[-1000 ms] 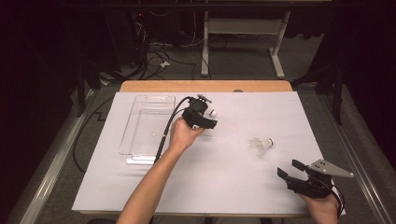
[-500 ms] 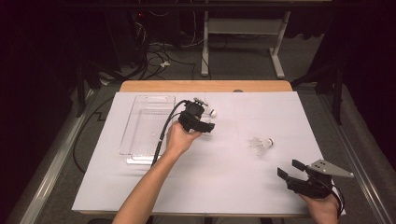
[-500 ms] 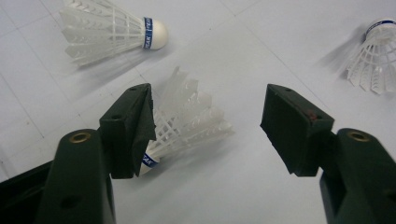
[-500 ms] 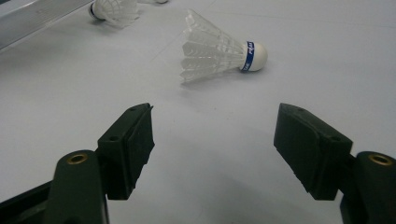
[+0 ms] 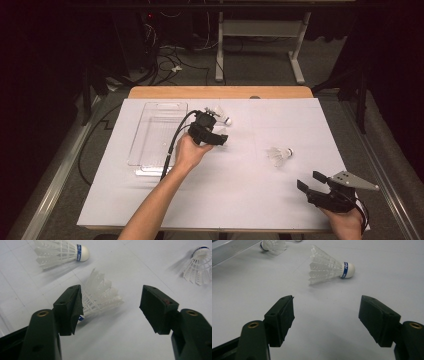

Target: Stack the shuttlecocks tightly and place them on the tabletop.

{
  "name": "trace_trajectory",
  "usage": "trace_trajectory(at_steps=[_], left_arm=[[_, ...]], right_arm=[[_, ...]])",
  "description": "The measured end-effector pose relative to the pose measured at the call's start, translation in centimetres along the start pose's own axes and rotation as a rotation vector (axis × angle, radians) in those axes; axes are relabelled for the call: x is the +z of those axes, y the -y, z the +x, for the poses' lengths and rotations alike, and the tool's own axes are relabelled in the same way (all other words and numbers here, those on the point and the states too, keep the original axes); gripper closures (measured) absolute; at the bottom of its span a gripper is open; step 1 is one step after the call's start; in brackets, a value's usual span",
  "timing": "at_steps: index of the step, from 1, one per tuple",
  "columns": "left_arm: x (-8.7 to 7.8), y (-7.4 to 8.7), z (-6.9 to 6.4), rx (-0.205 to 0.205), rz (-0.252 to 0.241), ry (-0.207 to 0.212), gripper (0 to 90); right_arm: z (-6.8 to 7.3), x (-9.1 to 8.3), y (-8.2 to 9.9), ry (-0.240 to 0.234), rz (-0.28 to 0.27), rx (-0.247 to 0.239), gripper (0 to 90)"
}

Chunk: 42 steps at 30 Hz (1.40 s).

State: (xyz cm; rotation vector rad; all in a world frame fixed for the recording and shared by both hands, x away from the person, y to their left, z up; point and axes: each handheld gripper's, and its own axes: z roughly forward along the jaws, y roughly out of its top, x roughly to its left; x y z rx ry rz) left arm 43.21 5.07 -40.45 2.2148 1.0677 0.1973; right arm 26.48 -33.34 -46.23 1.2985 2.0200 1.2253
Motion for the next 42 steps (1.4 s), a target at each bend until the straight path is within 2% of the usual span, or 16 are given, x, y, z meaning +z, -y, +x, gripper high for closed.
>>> trace_trajectory(at_steps=[13, 17, 25, 34, 42], left_arm=[[-0.5, 0.9, -0.5, 0.011, 0.013, -0.002, 35.0], [-0.7, 1.2, -0.6, 0.003, 0.002, -0.008, 35.0], [-0.9, 1.9, -1.1, 0.017, 0.016, -0.002, 34.9], [-1.3, 2.7, -1.5, 0.032, 0.019, -0.018, 34.5], [-1.6, 3.3, -1.5, 0.03, 0.022, -0.008, 34.4]], right_arm=[[0.0, 0.0, 0.0, 0.0, -0.001, 0.0, 28.9], [0.0, 0.0, 0.0, 0.0, 0.0, -0.001, 29.0], [0.0, 0.0, 0.0, -0.001, 0.0, -0.001, 29.0], [0.0, 0.0, 0.0, -0.001, 0.001, -0.001, 28.9], [0.0, 0.0, 0.0, 0.0, 0.001, 0.001, 28.9]])
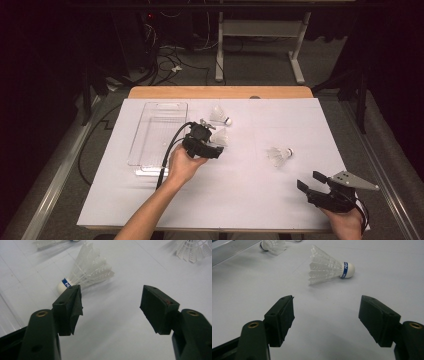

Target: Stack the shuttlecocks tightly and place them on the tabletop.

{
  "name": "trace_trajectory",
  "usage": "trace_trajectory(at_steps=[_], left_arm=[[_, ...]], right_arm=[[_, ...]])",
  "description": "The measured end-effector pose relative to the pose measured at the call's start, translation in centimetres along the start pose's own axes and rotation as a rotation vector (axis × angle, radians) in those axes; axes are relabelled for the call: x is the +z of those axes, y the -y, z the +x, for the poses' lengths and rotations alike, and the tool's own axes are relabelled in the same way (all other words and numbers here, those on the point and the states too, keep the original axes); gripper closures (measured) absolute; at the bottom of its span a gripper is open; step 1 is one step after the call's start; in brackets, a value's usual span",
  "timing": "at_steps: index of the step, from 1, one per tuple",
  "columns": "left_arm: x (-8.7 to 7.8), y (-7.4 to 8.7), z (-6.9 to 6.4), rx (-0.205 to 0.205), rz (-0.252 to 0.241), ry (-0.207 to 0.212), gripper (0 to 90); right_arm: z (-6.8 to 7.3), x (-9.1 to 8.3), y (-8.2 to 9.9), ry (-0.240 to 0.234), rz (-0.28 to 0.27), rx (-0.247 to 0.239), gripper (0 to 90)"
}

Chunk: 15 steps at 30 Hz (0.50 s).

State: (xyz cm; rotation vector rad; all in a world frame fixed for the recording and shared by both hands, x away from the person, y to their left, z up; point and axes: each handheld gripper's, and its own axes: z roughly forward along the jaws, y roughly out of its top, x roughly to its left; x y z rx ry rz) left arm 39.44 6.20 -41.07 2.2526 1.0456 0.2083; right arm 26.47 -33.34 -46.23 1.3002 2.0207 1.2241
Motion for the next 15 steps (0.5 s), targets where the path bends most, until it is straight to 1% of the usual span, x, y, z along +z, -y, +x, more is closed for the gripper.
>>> trace_trajectory(at_steps=[1, 15], left_arm=[[0.01, 0.09, -0.07, -0.005, -0.003, 0.0, 34.3], [-0.32, 0.98, -0.67, 0.014, 0.003, 0.011, 33.3]], right_arm=[[0.0, 0.0, 0.0, 0.0, 0.0, -0.001, 28.9], [0.0, 0.04, 0.0, -0.001, 0.002, -0.001, 29.0]])
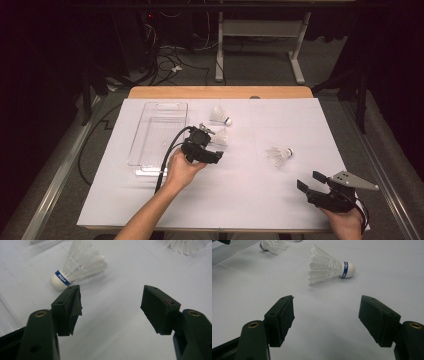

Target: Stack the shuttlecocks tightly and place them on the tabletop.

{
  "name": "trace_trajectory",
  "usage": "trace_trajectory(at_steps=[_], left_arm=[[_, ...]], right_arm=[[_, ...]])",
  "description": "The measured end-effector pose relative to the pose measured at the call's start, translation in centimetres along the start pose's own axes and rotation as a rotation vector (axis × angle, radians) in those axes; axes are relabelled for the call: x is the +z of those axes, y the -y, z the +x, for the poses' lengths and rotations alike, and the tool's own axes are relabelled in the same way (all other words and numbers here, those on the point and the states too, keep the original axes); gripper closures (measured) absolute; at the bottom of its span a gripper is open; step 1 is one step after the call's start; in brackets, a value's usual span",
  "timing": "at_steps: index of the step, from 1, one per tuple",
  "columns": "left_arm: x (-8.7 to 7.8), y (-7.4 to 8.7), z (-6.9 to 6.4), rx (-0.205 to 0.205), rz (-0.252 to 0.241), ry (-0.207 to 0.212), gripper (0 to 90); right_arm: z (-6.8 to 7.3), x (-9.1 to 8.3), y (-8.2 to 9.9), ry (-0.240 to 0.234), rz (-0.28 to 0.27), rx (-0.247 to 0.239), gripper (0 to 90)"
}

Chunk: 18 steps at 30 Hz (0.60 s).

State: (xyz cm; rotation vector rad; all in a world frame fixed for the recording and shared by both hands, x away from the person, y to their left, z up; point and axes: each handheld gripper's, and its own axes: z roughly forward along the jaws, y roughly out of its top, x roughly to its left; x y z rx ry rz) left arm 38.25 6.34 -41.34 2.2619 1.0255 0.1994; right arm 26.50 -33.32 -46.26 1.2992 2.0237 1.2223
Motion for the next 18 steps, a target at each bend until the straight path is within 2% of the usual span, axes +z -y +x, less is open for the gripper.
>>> trace_trajectory(at_steps=[18], left_arm=[[-0.24, 1.02, -0.66, 0.021, 0.008, -0.003, 32.7]], right_arm=[[-0.01, 0.03, 0.01, -0.002, 0.001, -0.001, 29.0]])
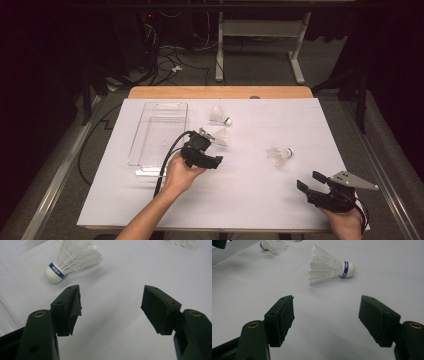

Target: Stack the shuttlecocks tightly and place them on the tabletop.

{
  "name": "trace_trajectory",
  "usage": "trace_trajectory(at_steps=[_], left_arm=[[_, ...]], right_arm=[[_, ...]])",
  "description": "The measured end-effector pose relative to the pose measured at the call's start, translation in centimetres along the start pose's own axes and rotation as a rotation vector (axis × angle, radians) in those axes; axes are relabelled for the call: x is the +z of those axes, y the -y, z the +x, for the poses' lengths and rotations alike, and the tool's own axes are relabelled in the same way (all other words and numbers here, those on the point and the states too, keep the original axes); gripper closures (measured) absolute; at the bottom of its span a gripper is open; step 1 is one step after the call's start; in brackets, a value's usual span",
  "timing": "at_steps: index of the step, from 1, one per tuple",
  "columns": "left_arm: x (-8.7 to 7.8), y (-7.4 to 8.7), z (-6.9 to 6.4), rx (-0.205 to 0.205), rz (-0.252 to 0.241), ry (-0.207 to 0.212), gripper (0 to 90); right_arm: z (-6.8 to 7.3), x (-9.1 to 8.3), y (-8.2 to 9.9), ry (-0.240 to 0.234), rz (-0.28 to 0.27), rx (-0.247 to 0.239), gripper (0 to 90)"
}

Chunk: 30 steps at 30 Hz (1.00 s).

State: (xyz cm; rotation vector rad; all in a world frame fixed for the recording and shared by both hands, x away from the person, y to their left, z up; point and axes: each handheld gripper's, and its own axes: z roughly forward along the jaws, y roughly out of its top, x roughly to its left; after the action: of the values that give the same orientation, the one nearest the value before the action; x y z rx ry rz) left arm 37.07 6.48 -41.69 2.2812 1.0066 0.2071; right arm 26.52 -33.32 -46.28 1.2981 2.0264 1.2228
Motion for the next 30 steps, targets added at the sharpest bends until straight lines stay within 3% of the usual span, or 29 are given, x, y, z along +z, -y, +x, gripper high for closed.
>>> trace_trajectory(at_steps=[30], left_arm=[[-0.6, 2.0, -0.6, -0.007, 0.01, 0.01, 32.4]], right_arm=[[0.0, 0.0, 0.0, 0.0, 0.001, 0.002, 28.9]])
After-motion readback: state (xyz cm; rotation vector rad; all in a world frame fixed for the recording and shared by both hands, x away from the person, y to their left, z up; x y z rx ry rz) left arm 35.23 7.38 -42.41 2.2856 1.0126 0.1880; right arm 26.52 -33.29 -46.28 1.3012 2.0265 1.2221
